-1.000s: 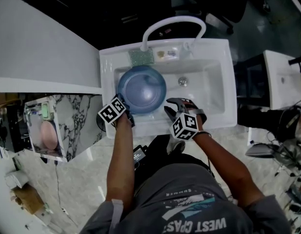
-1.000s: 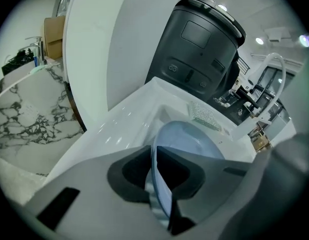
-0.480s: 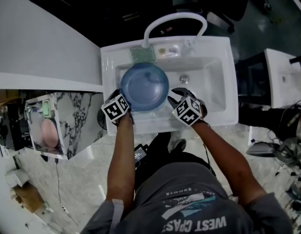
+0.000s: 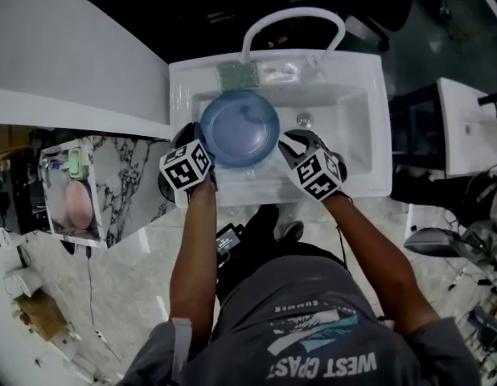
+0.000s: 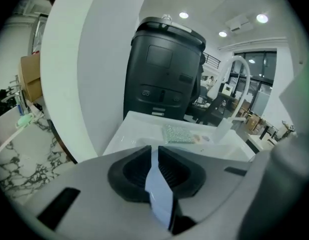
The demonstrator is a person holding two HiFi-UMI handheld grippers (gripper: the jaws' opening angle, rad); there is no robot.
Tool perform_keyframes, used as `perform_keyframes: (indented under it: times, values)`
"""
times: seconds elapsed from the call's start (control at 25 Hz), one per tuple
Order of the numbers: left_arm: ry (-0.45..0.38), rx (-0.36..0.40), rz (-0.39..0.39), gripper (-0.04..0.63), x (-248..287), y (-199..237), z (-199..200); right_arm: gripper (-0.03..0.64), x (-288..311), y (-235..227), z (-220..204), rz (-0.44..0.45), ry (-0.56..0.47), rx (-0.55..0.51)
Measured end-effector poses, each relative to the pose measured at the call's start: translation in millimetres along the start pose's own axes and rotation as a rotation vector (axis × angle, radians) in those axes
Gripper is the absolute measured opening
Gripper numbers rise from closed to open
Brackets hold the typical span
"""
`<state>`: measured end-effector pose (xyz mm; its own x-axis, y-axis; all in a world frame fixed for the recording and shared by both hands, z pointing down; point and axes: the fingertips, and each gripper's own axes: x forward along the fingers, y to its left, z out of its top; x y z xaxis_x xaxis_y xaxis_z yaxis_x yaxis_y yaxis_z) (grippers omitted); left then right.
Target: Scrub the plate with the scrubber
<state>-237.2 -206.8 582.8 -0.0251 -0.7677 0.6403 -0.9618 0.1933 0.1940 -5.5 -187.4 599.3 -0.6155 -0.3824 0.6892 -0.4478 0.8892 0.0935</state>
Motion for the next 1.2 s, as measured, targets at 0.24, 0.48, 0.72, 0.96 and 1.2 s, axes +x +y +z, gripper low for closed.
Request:
perform_keyframes:
  times: [0.24, 0.48, 0.72, 0.96, 1.2]
  values:
    - [-0.154, 0.113, -0.057, 0.032, -52.9, -23.1, 48.9, 0.049, -49.0, 13.9, 57.7, 0.001, -0.144, -0.028]
    - [-0.299, 0.225, -0.136, 0.026, -126.0, -59.0, 87.2, 0.038, -118.4, 35.8, 112.3, -0.005, -0.281, -0.071]
    - [-0.389, 0.365, -0.27, 0.025, -205.4, -111.9, 101.2, 0.03, -193.2, 64.1, 150.8, 0.003, -0.367, -0.129]
    - [-0.426, 0.505, -0.449, 0.025, -281.2, -168.0, 89.3, 0.029, -264.0, 91.0, 170.1, -0.032, -0.437, -0.17]
    - [-0.457, 0.554, -0.545, 0.025, -352.5, -202.3, 86.2, 0.029, -316.6, 116.8, 173.2, -0.071, -0.47, -0.178]
